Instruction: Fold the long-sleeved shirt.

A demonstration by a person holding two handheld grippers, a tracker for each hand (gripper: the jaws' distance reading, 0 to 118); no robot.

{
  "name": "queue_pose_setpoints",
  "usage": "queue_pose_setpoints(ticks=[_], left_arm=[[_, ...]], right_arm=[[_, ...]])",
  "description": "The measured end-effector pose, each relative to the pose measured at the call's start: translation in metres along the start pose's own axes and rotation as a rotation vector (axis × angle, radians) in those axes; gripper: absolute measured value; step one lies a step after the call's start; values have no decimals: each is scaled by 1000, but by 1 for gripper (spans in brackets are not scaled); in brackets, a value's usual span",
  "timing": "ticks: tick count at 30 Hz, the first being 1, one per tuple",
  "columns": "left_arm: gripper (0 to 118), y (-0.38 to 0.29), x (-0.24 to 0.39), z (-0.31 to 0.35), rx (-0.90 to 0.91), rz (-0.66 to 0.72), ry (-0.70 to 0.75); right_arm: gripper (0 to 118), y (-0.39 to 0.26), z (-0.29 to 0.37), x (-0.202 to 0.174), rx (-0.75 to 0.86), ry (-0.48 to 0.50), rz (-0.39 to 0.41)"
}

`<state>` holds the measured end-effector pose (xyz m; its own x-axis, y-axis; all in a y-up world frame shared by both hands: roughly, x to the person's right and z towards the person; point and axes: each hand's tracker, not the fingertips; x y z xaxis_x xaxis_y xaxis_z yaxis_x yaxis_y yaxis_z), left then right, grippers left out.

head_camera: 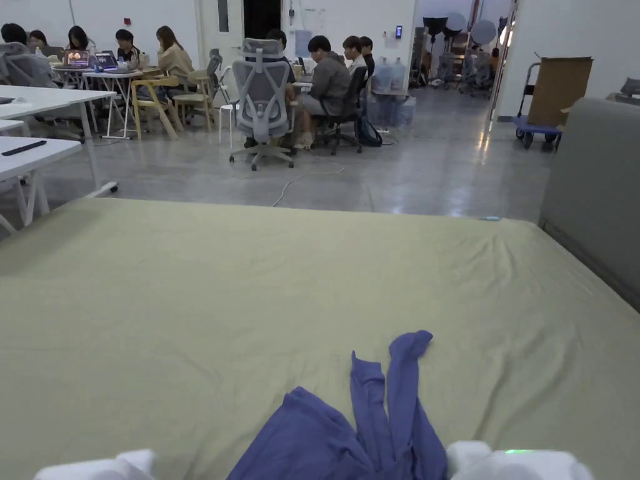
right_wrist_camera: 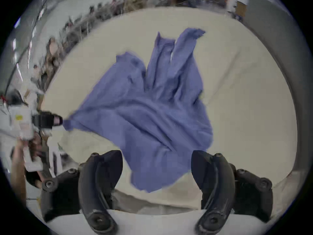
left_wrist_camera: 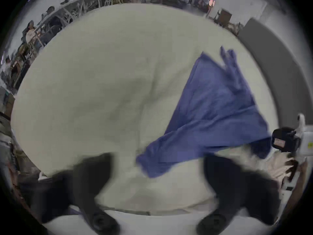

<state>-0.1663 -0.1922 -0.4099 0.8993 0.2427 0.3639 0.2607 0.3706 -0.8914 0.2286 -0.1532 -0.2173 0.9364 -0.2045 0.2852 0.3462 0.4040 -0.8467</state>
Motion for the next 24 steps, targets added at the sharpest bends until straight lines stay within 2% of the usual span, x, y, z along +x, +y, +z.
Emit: queue_pose_setpoints(ticks=[1,2,4,6,7,8,9,10,13,17,18,19,21,22,23,24], left_arm=[[118,-6,-4,20,73,3,-13],[114,-9,-3,31,97,6,-27],[116,-23,-1,44,95,0,-23],[115,-28,1,39,30,-14,-9],[109,-37,4,33,-28,-33,12],[87,-46,6,28,-46,-50,37],[30,-59,12,24,-51,-70,52],[0,-69,15,16,-81,-91,67],[0,-78,21,4,-142,-89,-6],[0,-38,34,3,-67,-60,-52],[2,-21,40,0,-46,-53,-68],[24,-3,48,-3,-8,-49,-59],[118,36,66,-17,69,-64,-56],[114,58,78,-31,63,-71,-53],[113,78,94,-37,187,-106,-74],[113,92,108,-50,110,-98,-39]], right_arm=[[85,-5,21,3,49,19,-37],[86,-9,37,5,86,33,-70],[97,-26,61,8,141,75,-113],[99,-43,72,11,133,90,-137],[95,-53,72,12,123,91,-141],[79,-63,69,10,115,83,-142],[34,-73,67,9,102,63,-139],[0,-83,63,8,85,34,-138],[0,-104,58,7,54,27,-129],[0,-107,59,7,35,82,-151],[0,-105,59,7,34,90,-152],[0,-103,60,7,35,93,-150],[0,-96,57,4,46,97,-143],[0,-93,56,5,53,102,-145],[0,-91,54,7,57,106,-151],[0,-89,50,6,55,106,-161]])
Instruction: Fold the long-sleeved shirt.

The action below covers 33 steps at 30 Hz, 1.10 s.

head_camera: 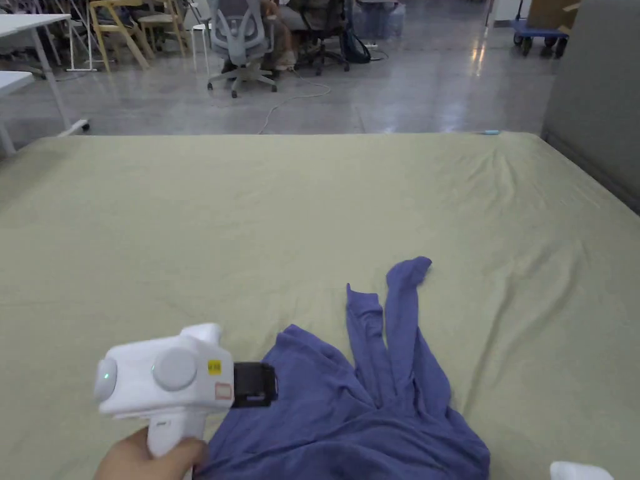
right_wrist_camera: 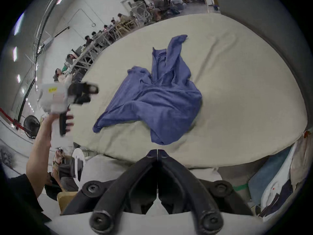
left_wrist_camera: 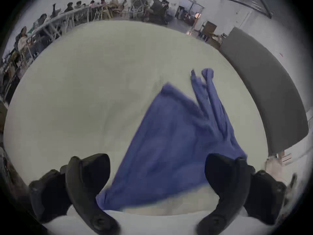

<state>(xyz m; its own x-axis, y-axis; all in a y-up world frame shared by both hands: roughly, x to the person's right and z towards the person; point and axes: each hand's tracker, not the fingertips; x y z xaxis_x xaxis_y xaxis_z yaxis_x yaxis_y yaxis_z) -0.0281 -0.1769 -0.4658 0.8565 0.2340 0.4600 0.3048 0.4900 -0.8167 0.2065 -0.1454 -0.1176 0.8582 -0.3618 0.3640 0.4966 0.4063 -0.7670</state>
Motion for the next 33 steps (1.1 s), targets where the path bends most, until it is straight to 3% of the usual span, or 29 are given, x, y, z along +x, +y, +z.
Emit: queue_pose_setpoints(ticks=[6,8,10,12,13,14,15,17,18,19,20,21,22,23,26,27,29,33], left_arm=[[114,76,36,-117,-85,-42,100],[107,80,44,-154,-138,-63,159],[73,75,46,-179,-223,-90,235],[70,72,56,-171,-163,-137,253],[63,73,63,-167,-162,-214,271],[47,71,70,-161,-130,-307,284],[2,68,73,-155,-113,-362,284],[0,65,65,-142,-129,-323,230],[0,66,59,-136,-127,-279,166],[0,65,51,-129,-126,-225,133],[0,65,45,-121,-116,-197,141],[0,64,44,-115,-108,-193,143],[0,64,41,-108,-103,-199,141],[0,63,37,-102,-95,-203,143],[0,62,32,-86,-81,-198,149],[0,61,29,-82,-79,-193,146],[0,61,24,-76,-77,-176,139],[0,59,17,-66,-70,-174,130]], right_arm=[[0,1,-16,18,-42,-30,-72],[0,0,-17,24,-50,-38,-90],[0,3,-18,30,-59,-51,-95],[0,7,-18,35,-62,-67,-98],[0,11,-18,37,-64,-69,-96],[0,18,-20,40,-68,-68,-92],[0,27,-21,41,-69,-66,-89],[0,62,-29,42,-47,-57,-56],[7,83,-35,39,-27,-61,-19],[39,107,-43,36,-4,-67,18],[91,134,-56,34,17,-88,47],[115,155,-74,32,15,-118,57],[113,177,-92,28,109,-135,67],[114,200,-119,29,83,-149,100],[111,245,-191,37,-89,-299,88],[99,251,-214,40,-149,-299,74],[66,250,-242,46,-223,-289,53],[66,240,-230,35,-198,-335,102]])
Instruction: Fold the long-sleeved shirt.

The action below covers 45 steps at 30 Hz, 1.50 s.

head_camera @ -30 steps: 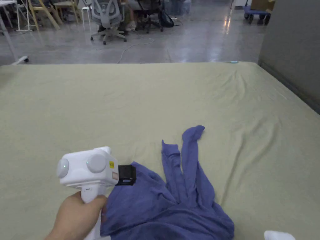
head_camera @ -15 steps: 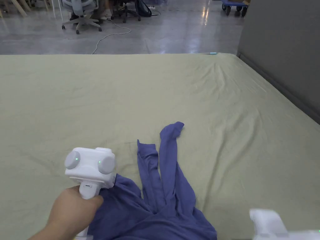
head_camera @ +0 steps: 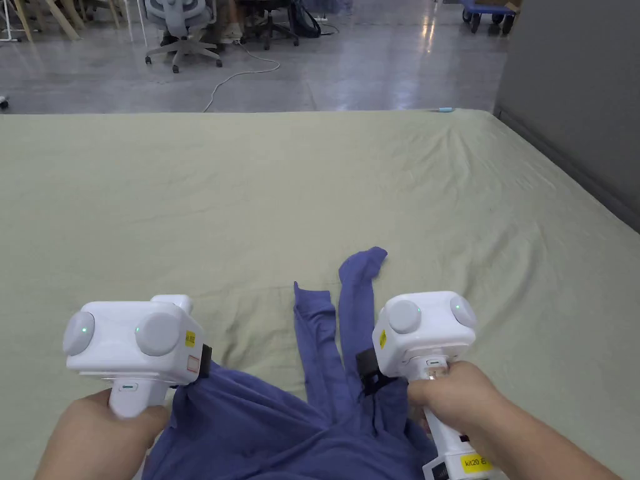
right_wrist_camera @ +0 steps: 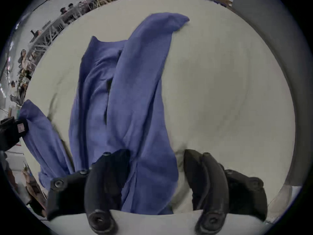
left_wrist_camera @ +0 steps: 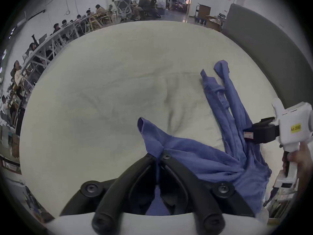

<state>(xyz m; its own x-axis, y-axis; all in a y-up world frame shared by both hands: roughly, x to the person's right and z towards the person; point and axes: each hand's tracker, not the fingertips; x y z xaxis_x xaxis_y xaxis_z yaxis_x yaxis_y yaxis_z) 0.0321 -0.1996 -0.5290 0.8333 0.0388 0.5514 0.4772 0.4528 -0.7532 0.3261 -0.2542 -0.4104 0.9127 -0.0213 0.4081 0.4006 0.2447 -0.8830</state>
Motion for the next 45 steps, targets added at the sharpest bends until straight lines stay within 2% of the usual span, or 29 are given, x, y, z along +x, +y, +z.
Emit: queue_pose_setpoints(ticks=[1,2,3,6,8,9,10,12,16,18,25,29,36,38,45], left_arm=[[0,-1,-2,2,1,0,-1],[0,-3,-5,6,7,5,-4],[0,-4,-7,9,12,20,-13],[0,-10,-13,28,29,52,-49],[0,-15,-15,48,51,62,-61],[0,-16,-15,58,63,65,-64],[0,-18,-16,67,76,66,-66],[0,-21,-20,92,110,84,-83],[0,-21,-38,147,161,120,-111],[0,-18,-49,176,193,140,-111],[0,0,-77,297,382,193,-78],[0,31,-89,344,471,244,-64],[0,127,-117,395,570,313,40],[0,154,-123,409,626,343,71],[0,248,-129,451,706,395,79]], right_arm=[[57,-6,11,1,23,-3,22],[31,-14,21,3,40,-24,67],[0,-11,30,1,30,-34,65],[0,-23,77,8,175,7,86],[0,-34,106,23,171,94,15],[0,-41,123,27,212,150,2],[0,-48,139,30,243,162,-1],[0,-65,176,35,306,131,14],[0,-104,255,45,427,127,59],[0,-118,290,52,482,87,66],[0,-136,401,84,659,42,33],[0,-108,449,98,733,10,-14],[0,-4,521,122,809,-57,-67],[0,30,538,124,820,-87,-88],[0,136,591,121,897,-96,-136]])
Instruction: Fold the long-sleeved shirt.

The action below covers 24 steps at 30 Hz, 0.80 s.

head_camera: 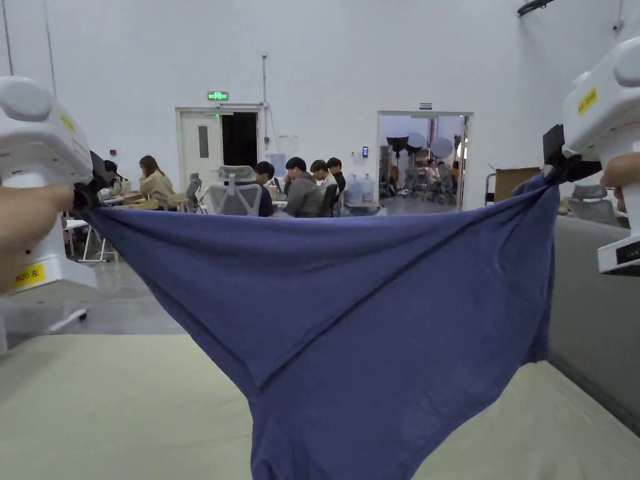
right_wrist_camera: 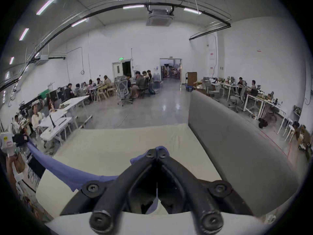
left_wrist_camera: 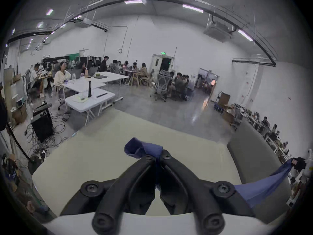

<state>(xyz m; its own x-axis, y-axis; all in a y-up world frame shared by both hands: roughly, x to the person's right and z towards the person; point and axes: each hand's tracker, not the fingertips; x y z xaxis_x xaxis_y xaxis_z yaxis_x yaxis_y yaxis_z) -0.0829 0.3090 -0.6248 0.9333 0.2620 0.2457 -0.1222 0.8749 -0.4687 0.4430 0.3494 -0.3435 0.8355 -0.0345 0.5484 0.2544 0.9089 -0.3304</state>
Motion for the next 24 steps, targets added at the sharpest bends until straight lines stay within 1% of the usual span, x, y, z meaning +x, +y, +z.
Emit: queue_pose_setpoints(ticks=[2,5,6,8,11,13,15,19,20,22,24], left_arm=[[0,14,7,-6,18,12,-11],[0,21,14,-22,49,19,-49],[0,17,15,-30,45,13,-47],[0,4,16,-51,29,-9,-33],[0,-37,8,-96,-58,-10,-18],[0,-74,-1,-131,-148,6,-7],[0,-121,-12,-168,-243,16,5],[0,-230,-33,-225,-427,-31,63],[0,-261,-40,-235,-480,-33,65],[0,-316,-55,-250,-583,4,65],[0,-362,-70,-249,-657,16,80]], right_arm=[[0,15,-8,-6,27,-11,-9],[0,26,-24,-11,61,-20,11],[0,12,-19,-14,70,-30,20],[0,2,-36,-15,56,-45,32],[0,-34,-79,-11,-27,-33,10],[0,-72,-112,-10,-103,-39,20],[0,-123,-150,-11,-184,-30,55],[0,-236,-214,-13,-395,-24,90],[0,-269,-225,-13,-456,-41,108],[0,-326,-238,-11,-540,-31,138],[0,-378,-236,-4,-603,-12,132]])
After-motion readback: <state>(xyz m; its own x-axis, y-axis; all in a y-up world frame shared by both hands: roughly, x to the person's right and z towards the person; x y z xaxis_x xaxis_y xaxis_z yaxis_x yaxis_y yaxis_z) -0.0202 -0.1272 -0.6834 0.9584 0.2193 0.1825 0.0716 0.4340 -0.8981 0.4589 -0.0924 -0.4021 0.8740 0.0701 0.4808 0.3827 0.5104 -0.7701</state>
